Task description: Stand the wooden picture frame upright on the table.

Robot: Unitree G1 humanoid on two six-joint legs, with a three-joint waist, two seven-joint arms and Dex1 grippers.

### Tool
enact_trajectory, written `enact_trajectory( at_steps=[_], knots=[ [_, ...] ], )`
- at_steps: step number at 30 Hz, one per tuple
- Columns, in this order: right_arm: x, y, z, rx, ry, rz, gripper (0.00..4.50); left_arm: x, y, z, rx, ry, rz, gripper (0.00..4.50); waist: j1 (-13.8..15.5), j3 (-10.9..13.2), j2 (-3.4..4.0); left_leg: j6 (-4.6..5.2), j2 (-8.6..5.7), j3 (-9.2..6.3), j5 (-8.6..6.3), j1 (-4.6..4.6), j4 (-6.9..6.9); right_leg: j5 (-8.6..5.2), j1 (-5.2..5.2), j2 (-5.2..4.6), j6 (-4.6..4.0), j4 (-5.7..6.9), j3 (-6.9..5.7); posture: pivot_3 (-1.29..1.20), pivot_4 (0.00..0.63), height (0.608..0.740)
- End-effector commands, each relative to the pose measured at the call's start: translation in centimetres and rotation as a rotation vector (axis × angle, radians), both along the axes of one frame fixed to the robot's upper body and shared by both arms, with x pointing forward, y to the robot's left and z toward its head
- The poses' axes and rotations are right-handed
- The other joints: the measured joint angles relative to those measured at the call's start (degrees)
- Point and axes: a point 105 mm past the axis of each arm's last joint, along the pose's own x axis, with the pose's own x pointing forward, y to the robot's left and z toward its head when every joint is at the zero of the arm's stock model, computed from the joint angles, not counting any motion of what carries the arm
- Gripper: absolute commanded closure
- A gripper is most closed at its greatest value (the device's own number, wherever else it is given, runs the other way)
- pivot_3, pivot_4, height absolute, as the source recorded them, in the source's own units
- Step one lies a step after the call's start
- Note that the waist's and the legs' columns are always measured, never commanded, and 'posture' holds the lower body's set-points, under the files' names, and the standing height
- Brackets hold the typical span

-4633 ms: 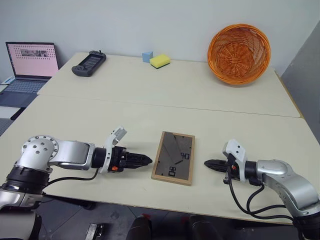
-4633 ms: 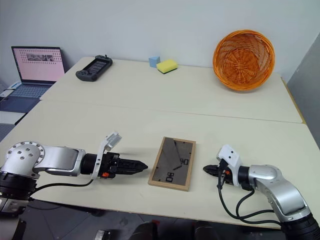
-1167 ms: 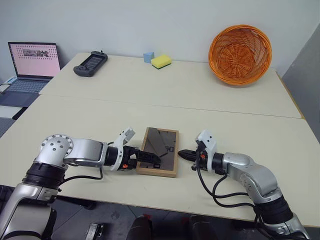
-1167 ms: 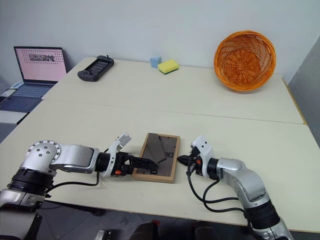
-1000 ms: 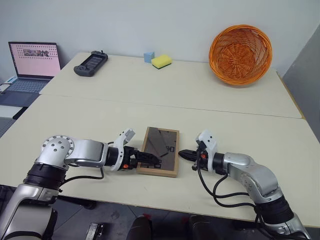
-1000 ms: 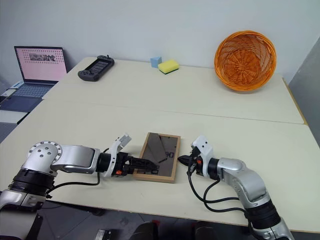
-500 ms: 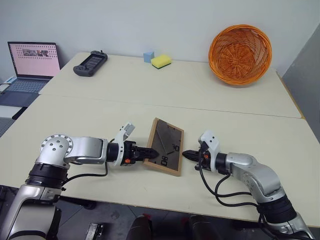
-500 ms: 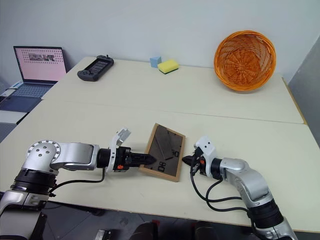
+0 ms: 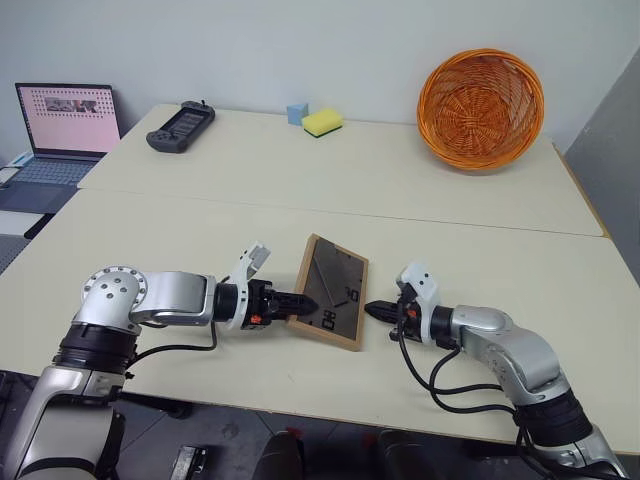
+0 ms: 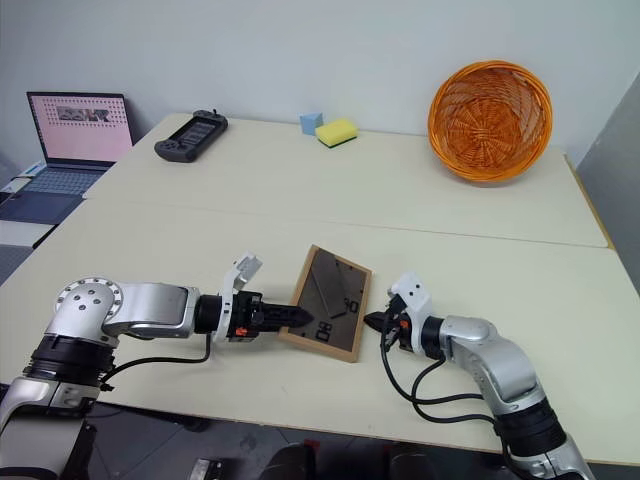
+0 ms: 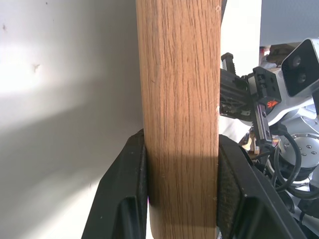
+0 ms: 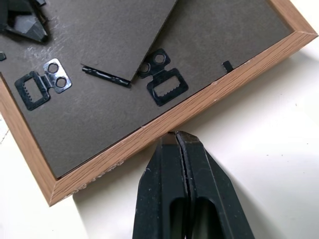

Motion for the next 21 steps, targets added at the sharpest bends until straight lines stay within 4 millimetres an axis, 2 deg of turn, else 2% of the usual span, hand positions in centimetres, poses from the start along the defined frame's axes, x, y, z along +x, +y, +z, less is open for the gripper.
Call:
enact_trajectory(
  at_steps=[1,7,11,15,18,21],
  knots=[
    [0.3,0.1,1.6,0.022,-0.065,0.027,4.5,0.7,-0.4,1.7,-0.035,-0.07,0.011,3.2,0.0,0.0,0.0,0.0,0.0,0.0,0.0,0.0,0.0,0.0,0.0,0.0,0.0,0.0,0.0,0.0,0.15,0.74],
    [0.3,-0.2,1.4,0.01,-0.069,0.028,4.5,2.3,-0.3,5.0,-0.101,-0.212,0.023,3.2,0.04,0.04,-0.06,0.0,-0.01,-0.02,0.0,-0.07,0.0,0.0,-0.04,0.02,0.0,-0.03,-0.04,0.0,0.15,0.74],
    [0.4,-1.3,1.2,-0.015,-0.068,0.015,4.5,4.5,0.9,9.1,-0.152,-0.38,0.07,3.2,0.04,0.06,-0.06,-0.01,-0.01,-0.01,0.0,-0.11,-0.03,0.0,-0.09,0.02,0.0,-0.07,-0.06,0.0,0.15,0.74],
    [0.8,-2.7,1.2,-0.038,-0.075,-0.008,4.5,5.2,1.6,11.8,-0.122,-0.587,0.031,3.2,-0.21,0.06,-0.05,-0.01,-0.01,0.01,0.01,-0.14,-0.1,0.0,-0.12,0.03,0.0,-0.18,-0.05,0.0,0.15,0.74],
    [1.2,-3.7,1.2,-0.068,-0.093,-0.017,4.5,4.8,1.1,12.3,-0.023,-0.766,-0.089,3.2,-0.28,0.09,-0.03,-0.02,-0.01,0.03,0.01,-0.15,-0.23,0.01,-0.14,0.03,-0.01,-0.31,-0.05,0.0,0.15,0.74],
    [1.8,-4.8,2.2,-0.083,-0.125,-0.025,4.5,4.0,0.4,11.2,0.111,-0.942,-0.262,3.2,-0.1,0.09,-0.02,-0.02,-0.01,0.06,0.01,-0.16,-0.29,0.01,-0.1,0.01,-0.01,-0.44,-0.05,0.0,0.15,0.74]
  ],
)
